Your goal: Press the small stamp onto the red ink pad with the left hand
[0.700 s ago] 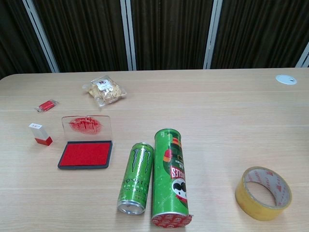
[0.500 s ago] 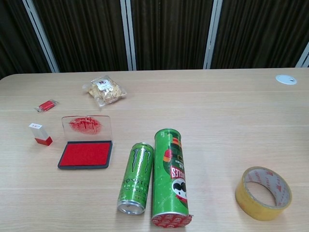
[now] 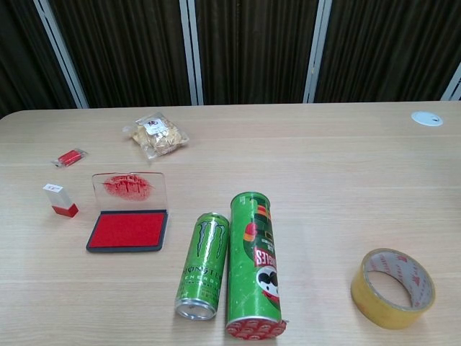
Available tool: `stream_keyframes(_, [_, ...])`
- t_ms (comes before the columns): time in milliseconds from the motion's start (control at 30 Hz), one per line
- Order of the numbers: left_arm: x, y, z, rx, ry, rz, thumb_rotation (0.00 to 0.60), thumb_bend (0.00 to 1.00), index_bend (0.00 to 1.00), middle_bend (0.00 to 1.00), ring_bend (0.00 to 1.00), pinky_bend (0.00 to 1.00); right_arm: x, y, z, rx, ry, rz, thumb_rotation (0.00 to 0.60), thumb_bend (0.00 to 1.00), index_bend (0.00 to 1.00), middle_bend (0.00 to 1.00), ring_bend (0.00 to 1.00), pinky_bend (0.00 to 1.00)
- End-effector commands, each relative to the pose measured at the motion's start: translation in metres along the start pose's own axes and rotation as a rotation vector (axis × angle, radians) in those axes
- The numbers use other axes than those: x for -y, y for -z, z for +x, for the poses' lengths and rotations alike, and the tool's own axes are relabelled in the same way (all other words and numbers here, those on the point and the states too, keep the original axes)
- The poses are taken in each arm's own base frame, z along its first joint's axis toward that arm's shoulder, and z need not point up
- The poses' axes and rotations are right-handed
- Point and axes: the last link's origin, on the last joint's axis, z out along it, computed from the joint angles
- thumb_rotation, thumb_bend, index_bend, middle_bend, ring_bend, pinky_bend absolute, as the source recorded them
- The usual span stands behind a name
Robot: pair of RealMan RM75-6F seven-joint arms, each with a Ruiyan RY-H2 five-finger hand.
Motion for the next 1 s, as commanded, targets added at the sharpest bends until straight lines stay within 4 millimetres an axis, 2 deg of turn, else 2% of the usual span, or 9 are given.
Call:
stream_keyframes(33, [-0.011,-0.036,-0.020,0.070,0.037,-0.021,0.600,0.00,0.10,0.21,0.91,0.98,-0.001,-0.002,-0.003,0.010,0.009,-0.005,0.600,0.00,0.00,0.00,0.00,0.00])
stream_keyframes(200, [-0.016,-0.059,-0.046,0.156,0.022,-0.017,0.600,0.00,0.21,0.27,0.92,0.99,-0.004,-0.003,-0.007,0.030,0.028,-0.023,0.600,0.00,0.00,0.00,0.00,0.00])
stream_keyframes(500, [-0.022,-0.076,-0.075,0.212,-0.007,-0.074,0.600,0.00,0.41,0.42,0.93,0.99,-0.009,-0.003,-0.008,0.036,0.037,-0.047,0.600,0.00,0.00,0.00,0.00,0.00])
stream_keyframes(667, [-0.026,-0.084,-0.085,0.209,-0.025,-0.100,0.600,0.01,0.43,0.42,0.93,0.99,-0.010,-0.003,-0.008,0.038,0.032,-0.050,0.600,0.00,0.00,0.00,0.00,0.00])
stream_keyframes(1000, [-0.031,-0.097,-0.101,0.190,-0.089,-0.122,0.600,0.11,0.42,0.42,0.93,0.99,-0.012,-0.004,-0.010,0.049,0.038,-0.057,0.600,0.00,0.00,0.00,0.00,0.00])
